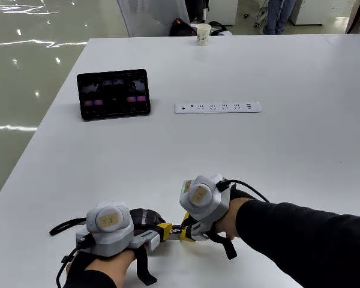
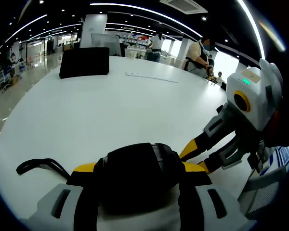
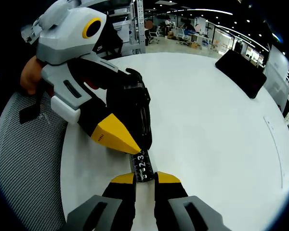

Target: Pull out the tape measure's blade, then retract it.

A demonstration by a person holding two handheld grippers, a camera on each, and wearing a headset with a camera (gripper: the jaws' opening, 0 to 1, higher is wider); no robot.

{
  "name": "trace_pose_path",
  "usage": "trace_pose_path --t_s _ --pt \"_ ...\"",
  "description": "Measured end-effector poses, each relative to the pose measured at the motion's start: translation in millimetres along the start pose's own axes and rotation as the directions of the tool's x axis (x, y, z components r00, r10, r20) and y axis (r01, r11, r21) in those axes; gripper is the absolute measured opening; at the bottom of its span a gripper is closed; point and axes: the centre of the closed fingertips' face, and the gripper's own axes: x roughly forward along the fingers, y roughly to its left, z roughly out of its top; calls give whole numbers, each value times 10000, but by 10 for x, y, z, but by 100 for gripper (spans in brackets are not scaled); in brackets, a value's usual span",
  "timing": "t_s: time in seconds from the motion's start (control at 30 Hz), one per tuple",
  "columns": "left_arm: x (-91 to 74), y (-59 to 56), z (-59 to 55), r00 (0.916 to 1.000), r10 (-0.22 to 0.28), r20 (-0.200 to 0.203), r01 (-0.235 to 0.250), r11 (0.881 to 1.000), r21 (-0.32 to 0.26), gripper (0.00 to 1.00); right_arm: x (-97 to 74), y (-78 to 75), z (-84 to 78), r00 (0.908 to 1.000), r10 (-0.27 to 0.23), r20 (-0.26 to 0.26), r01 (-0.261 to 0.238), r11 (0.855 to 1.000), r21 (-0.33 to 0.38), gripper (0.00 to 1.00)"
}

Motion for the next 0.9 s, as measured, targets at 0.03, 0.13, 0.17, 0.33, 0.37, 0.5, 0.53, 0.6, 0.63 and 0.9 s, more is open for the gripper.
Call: trace_pose_path --t_s 0.03,0.13,0.17,0.33,0.37,0.5,0.53,0.6,0.63,0.9 --pt "3 2 -1 10000 2 0 -2 10000 -1 62 3 1 3 10000 6 4 -6 10000 4 11" --pt "-2 1 -2 10000 -2 -4 2 10000 -19 62 10 0 11 10000 24 36 -24 10000 15 11" --pt "-3 1 -1 10000 -7 -2 7 10000 -19 62 11 0 12 10000 27 46 -27 10000 20 11" --pt "-5 3 -2 10000 -19 11 19 10000 -42 62 20 8 31 9999 7 108 -8 10000 90 11" --pt "-1 6 -4 10000 -23 15 23 10000 -46 62 23 7 34 9999 8 116 -9 9999 100 11" --pt "-1 7 -1 10000 -38 2 38 10000 -65 62 35 7 62 9999 22 149 -24 9999 119 11" --pt "-1 9 0 10000 -37 1 37 10000 -69 62 34 12 64 9999 23 138 -24 9999 118 11" --pt "0 10 0 10000 -36 -5 36 10000 -67 62 33 16 69 9999 19 136 -20 10000 89 11" --pt "3 10 2 10000 -35 -6 35 10000 -67 62 33 16 72 9999 19 155 -21 9999 137 11" --pt "2 6 12 10000 -37 31 37 10000 -84 62 31 3 76 9999 23 169 -25 9999 167 11"
